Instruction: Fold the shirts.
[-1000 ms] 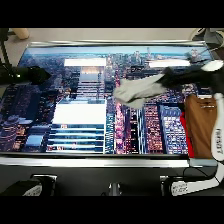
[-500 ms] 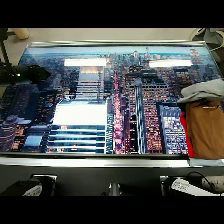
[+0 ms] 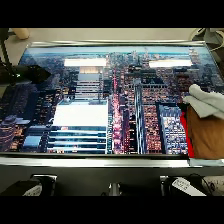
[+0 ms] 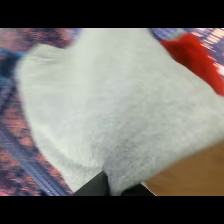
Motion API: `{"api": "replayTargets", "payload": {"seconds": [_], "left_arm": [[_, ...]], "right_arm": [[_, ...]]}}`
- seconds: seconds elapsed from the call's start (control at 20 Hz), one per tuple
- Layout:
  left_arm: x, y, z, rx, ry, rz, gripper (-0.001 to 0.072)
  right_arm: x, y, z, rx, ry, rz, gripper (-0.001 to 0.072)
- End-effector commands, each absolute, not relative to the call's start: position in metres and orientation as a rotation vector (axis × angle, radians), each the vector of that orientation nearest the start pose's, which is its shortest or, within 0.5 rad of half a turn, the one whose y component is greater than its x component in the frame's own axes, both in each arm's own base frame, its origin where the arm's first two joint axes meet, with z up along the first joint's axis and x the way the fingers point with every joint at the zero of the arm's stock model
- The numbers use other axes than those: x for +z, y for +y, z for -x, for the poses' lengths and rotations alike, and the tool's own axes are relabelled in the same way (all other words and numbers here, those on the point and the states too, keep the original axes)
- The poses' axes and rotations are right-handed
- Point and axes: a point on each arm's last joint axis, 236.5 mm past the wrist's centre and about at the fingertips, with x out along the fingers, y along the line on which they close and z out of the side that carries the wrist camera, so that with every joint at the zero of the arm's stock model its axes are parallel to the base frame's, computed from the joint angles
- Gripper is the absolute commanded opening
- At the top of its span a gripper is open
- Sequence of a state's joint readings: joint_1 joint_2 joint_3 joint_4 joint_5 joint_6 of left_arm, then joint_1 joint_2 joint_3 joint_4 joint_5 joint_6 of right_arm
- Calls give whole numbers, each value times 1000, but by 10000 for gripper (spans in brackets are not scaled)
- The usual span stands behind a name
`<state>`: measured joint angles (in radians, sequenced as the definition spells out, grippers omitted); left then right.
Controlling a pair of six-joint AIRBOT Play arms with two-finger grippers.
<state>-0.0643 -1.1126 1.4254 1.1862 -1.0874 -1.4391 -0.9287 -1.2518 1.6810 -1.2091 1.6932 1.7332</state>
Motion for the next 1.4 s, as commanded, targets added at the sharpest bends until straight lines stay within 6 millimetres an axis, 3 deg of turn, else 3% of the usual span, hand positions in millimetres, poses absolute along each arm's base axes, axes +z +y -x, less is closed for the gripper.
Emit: {"api": "replayTargets", "payload": {"seconds": [0.0,0.2,0.25,0.3,0.35,0.4,0.45,0.5,0.55,0.6,0.65,0.7,0.75,0.8,0.85,0.95,1.05,1.15,1.25,1.35], "left_arm": [[208,-107,-415,-373,747,136,20],[206,-114,-414,-390,749,129,20],[206,-116,-413,-393,750,128,20],[206,-118,-412,-398,751,126,20],[206,-118,-411,-400,757,125,20],[204,-118,-409,-403,767,122,20],[203,-117,-408,-403,771,109,19],[203,-112,-409,-397,763,61,18],[201,-102,-412,-364,762,9,18],[197,-86,-418,-296,771,-49,17],[190,-64,-424,-192,792,-86,17],[182,-43,-428,-88,816,-109,18],[170,-26,-429,2,856,-121,18],[153,-18,-425,57,926,-99,21],[132,-17,-417,91,1015,-53,110],[90,-23,-384,121,1219,4,693],[62,-31,-346,97,1357,-32,678],[53,-46,-322,88,1338,-13,672],[53,-55,-308,114,1306,51,672],[58,-57,-306,132,1292,88,673]], "right_arm": [[130,-228,-205,-751,1279,-894,25],[42,-183,-161,-709,1534,-968,28],[26,-177,-150,-715,1587,-968,113],[16,-178,-141,-699,1627,-923,450],[16,-188,-137,-688,1633,-847,703],[23,-203,-137,-724,1612,-790,699],[39,-225,-151,-761,1514,-736,699],[63,-243,-180,-750,1366,-696,699],[99,-259,-218,-721,1187,-649,698],[148,-268,-261,-677,993,-572,693],[195,-265,-300,-622,831,-486,683],[237,-247,-338,-545,703,-402,662],[264,-214,-370,-450,633,-334,659],[273,-175,-394,-352,612,-302,659],[268,-131,-412,-257,634,-307,659],[229,-39,-432,-79,794,-324,661],[168,21,-423,45,1056,-278,665],[108,56,-397,122,1356,-246,660],[92,68,-401,141,1398,-254,660],[90,68,-404,136,1392,-256,664]]}}
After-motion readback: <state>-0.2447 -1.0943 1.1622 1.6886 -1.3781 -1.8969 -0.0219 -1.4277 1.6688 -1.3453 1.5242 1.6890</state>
